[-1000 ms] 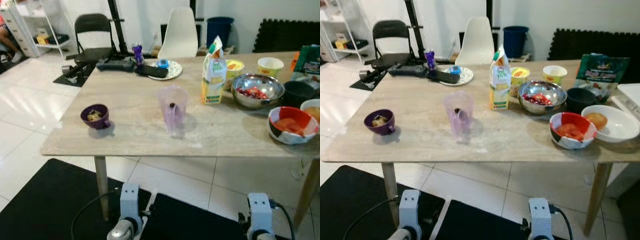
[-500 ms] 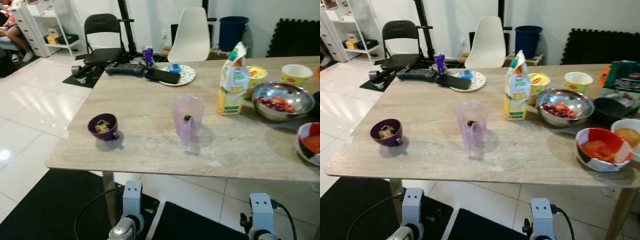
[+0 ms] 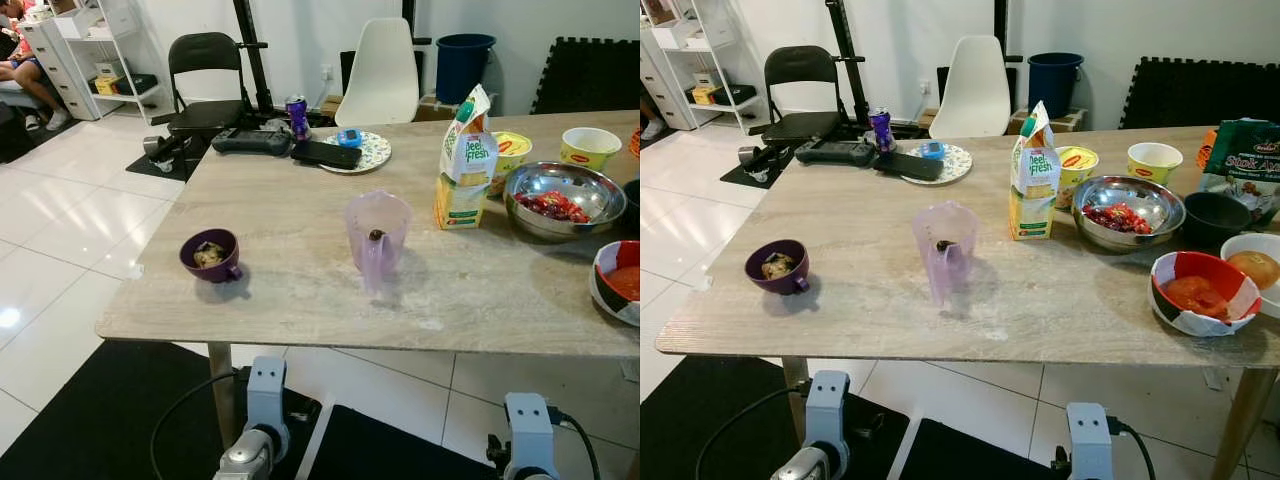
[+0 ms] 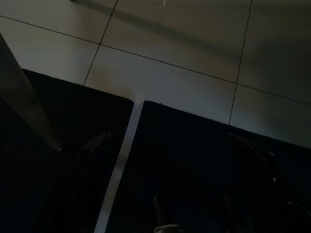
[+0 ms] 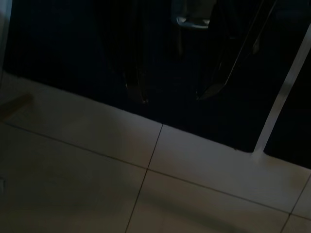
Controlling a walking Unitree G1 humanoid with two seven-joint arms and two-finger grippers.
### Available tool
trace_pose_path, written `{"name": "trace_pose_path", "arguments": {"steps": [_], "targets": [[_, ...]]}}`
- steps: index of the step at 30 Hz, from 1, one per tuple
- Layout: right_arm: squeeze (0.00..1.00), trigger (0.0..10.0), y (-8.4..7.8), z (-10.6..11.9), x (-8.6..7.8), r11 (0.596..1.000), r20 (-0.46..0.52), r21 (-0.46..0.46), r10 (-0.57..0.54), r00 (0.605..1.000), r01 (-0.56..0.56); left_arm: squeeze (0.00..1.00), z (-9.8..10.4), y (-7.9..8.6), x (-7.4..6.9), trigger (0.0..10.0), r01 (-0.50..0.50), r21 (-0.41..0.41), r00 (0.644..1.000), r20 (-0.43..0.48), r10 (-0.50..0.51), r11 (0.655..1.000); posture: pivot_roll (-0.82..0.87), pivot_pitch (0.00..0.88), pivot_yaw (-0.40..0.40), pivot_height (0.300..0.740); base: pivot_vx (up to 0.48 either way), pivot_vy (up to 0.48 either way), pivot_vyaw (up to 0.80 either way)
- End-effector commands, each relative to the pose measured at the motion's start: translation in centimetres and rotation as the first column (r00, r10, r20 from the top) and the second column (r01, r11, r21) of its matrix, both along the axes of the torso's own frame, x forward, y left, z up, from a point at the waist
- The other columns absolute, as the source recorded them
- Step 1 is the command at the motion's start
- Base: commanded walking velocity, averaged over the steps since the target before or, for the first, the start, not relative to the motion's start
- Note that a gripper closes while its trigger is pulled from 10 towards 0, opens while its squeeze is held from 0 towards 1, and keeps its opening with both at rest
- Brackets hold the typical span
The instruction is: Restocking fridge
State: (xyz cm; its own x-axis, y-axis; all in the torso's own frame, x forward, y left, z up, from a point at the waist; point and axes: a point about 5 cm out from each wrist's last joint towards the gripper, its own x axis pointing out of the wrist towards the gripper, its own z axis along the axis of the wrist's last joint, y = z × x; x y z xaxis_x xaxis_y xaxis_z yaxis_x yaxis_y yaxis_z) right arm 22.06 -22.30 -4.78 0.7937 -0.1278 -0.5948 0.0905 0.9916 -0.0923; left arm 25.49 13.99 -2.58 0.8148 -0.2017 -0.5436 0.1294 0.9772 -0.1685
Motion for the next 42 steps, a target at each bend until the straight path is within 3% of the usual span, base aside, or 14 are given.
{"name": "trace_pose_path", "arguments": {"steps": [1,10,14,17,20,22,26,31,34,36,38,42], "targets": [[0.0,10.0,0.1,-0.2,-0.2,1.0,-0.017,0.011,-0.016,1.0,0.017,0.0,-0.2,1.1,-0.2,10.0,-0.018,0.017,1.0,-0.016,0.018,1.0,-0.04,0.116,0.076,0.74,0.0,0.0,0.0],[0.0,10.0,-1.1,1.0,0.9,0.999,0.038,-0.018,0.031,0.999,-0.03,0.0,0.0,0.3,0.1,10.0,0.027,0.006,1.0,-0.012,-0.027,1.0,-0.07,0.12,0.088,0.74,0.0,0.0,0.0],[0.0,10.0,-1.3,1.2,1.3,1.0,0.037,-0.016,0.018,0.999,-0.017,0.0,-0.1,0.9,0.0,10.0,0.059,0.04,0.998,-0.016,-0.058,0.997,-0.06,0.099,0.094,0.74,0.0,0.0,0.0],[0.0,10.0,-1.0,1.3,1.5,1.0,0.04,-0.008,0.008,0.999,-0.008,0.0,0.0,1.3,0.0,10.0,0.054,0.039,0.998,-0.012,-0.054,0.998,-0.06,0.073,0.078,0.74,0.0,0.0,0.0],[0.0,10.0,0.1,0.9,1.5,0.997,0.013,-0.007,0.075,0.997,-0.075,0.0,-0.3,1.8,-0.1,10.0,0.019,0.046,0.999,-0.03,-0.017,0.999,-0.06,0.064,0.079,0.74,0.0,0.0,0.0],[0.0,10.0,0.2,1.3,2.0,0.997,0.042,0.006,0.078,0.996,-0.078,0.0,-0.1,1.3,0.0,10.0,0.02,0.017,1.0,-0.014,-0.02,1.0,-0.04,0.074,0.06,0.74,0.0,0.0,0.0],[0.0,10.0,0.2,1.2,2.0,0.997,0.022,0.006,0.079,0.997,-0.079,0.0,-0.3,1.0,-0.2,10.0,0.041,0.04,0.999,-0.021,-0.041,0.998,-0.04,0.057,0.047,0.74,0.0,0.0,0.0],[0.0,10.0,0.4,0.7,1.7,0.992,-0.054,0.027,0.122,0.991,-0.121,0.0,-1.6,1.2,-1.6,10.0,-0.006,0.038,0.997,-0.08,0.009,0.999,-0.05,0.054,0.038,0.74,0.0,0.0,0.0],[0.0,10.0,-0.1,-0.2,0.4,0.987,-0.116,-0.016,0.156,0.981,-0.159,0.0,-2.9,1.8,-3.6,10.0,-0.055,0.048,0.99,-0.128,0.061,0.997,-0.04,0.055,0.026,0.74,0.0,0.0,0.0],[0.0,10.0,-0.1,-0.2,0.4,0.987,-0.116,-0.016,0.156,0.981,-0.159,0.0,-2.9,1.8,-3.6,10.0,-0.055,0.048,0.99,-0.128,0.061,0.997,-0.04,0.055,0.026,0.74,0.0,0.0,0.0],[0.0,10.0,-0.8,-0.5,-0.4,0.992,-0.123,-0.035,0.118,0.985,-0.123,0.0,-3.5,2.2,-4.4,10.0,-0.063,0.055,0.986,-0.149,0.071,0.996,-0.04,0.056,0.026,0.74,0.0,0.0,0.0],[0.0,10.0,-1.5,-0.2,-0.5,0.997,-0.085,-0.043,0.058,0.995,-0.062,0.0,-3.3,2.5,-4.3,10.0,-0.068,0.06,0.987,-0.139,0.076,0.996,-0.05,0.061,0.031,0.74,0.0,0.0,0.0]]}}
